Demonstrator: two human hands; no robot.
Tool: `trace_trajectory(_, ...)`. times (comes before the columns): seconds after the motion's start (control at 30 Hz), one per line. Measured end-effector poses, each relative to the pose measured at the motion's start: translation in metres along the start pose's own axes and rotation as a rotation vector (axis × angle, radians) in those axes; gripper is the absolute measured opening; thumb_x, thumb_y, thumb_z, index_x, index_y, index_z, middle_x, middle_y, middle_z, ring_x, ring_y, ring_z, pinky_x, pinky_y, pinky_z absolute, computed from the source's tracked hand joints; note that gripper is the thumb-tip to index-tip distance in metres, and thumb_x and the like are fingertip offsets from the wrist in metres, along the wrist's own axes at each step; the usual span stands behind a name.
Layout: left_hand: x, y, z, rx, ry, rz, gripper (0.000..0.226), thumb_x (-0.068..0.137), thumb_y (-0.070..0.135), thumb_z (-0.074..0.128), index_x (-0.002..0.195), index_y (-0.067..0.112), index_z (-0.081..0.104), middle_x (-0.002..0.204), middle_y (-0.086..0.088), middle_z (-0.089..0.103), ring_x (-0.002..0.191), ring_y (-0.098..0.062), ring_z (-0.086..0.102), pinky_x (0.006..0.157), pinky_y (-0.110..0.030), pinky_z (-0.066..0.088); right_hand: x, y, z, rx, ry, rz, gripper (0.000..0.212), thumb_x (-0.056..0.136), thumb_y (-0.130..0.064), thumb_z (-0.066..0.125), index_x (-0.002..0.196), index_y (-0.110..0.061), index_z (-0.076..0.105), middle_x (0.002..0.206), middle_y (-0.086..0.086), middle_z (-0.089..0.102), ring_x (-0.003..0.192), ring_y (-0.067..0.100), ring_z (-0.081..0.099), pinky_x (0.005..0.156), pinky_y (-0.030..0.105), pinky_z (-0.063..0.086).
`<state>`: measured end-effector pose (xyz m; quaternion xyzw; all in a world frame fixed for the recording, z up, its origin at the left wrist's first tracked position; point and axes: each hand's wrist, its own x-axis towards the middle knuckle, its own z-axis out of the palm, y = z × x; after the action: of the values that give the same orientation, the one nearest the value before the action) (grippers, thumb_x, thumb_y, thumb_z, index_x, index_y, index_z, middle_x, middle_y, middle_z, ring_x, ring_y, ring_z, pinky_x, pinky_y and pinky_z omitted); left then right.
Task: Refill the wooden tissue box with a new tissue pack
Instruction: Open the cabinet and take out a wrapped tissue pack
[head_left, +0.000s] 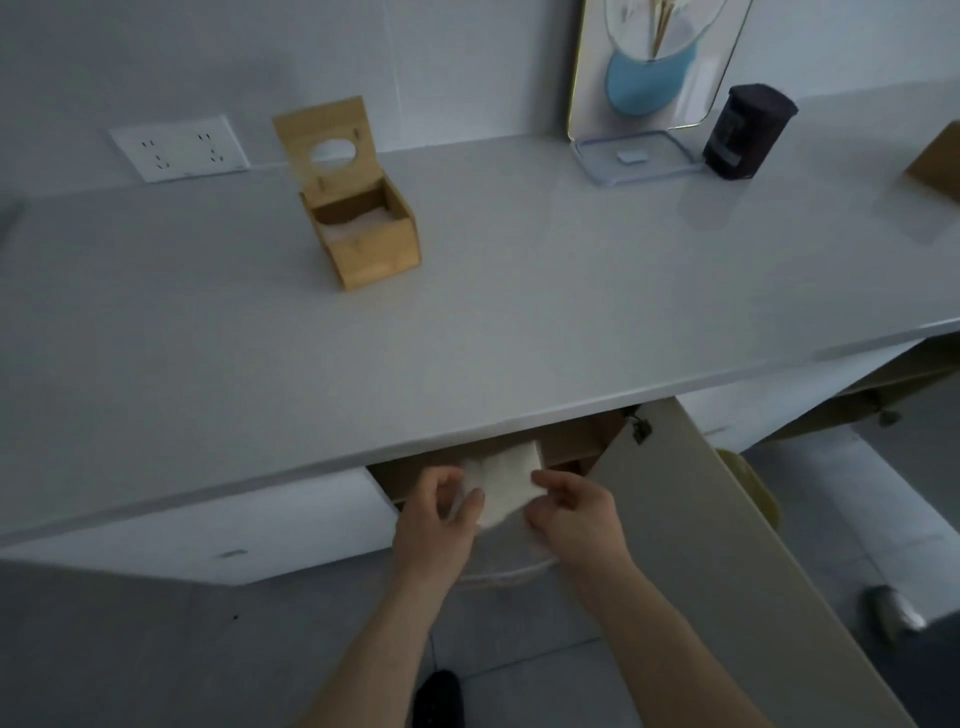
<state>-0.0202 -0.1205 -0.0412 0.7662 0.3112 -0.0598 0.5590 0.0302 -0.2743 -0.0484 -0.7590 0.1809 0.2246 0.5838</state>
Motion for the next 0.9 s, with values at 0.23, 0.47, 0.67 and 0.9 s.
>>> trace_trajectory(0.23,-0.025,0.043,-0.057,-0.217,0.048,-0.137,0.040,0.074,0.040,0.074,0.110,0.048,0.060,0.122,0.001,0.068,0.109,-0.023,0.068,0.090,-0.052,0.062,-0.051,-0.056,0.012,0.140,-0.164,-0.032,0.036,0.086,0.007,0.070,0.102,-0.025,0.074,0.101,0.013,0.072,0.083,0.020,0.070,0.069,0.027,0.058)
trace_trajectory(0.47,-0.032,0.077,-0.100,-0.362,-0.002,-0.172,0.053,0.086,-0.003,0.072,0.130,0.022,0.059,0.122,-0.002,0.061,0.113,-0.027,0.063,0.064,-0.027,0.063,-0.072,-0.097,0.031,0.134,-0.195,-0.067,0.035,0.085,0.008,0.070,0.098,-0.024,0.075,0.093,0.013,0.069,0.077,0.020,0.068,0.066,0.031,0.057)
trace_trajectory(0.67,-0.044,0.099,-0.101,-0.287,0.108,-0.094,0.056,0.080,-0.009,0.074,0.124,0.023,0.063,0.128,0.004,0.057,0.105,-0.017,0.057,0.082,-0.036,0.062,-0.079,-0.117,0.020,0.066,-0.187,-0.055,0.027,0.089,-0.021,0.072,0.115,-0.028,0.072,0.097,0.005,0.075,0.086,0.018,0.073,0.079,0.037,0.063)
trace_trajectory(0.9,-0.062,0.112,-0.070,-0.322,0.144,-0.072,0.055,0.079,-0.008,0.073,0.124,0.023,0.064,0.126,0.004,0.057,0.102,-0.016,0.062,0.080,-0.034,0.061,-0.063,-0.083,-0.059,-0.409,0.122,-0.142,0.031,0.094,-0.030,0.063,0.124,-0.022,0.065,0.101,-0.003,0.070,0.103,0.025,0.068,0.092,0.043,0.056)
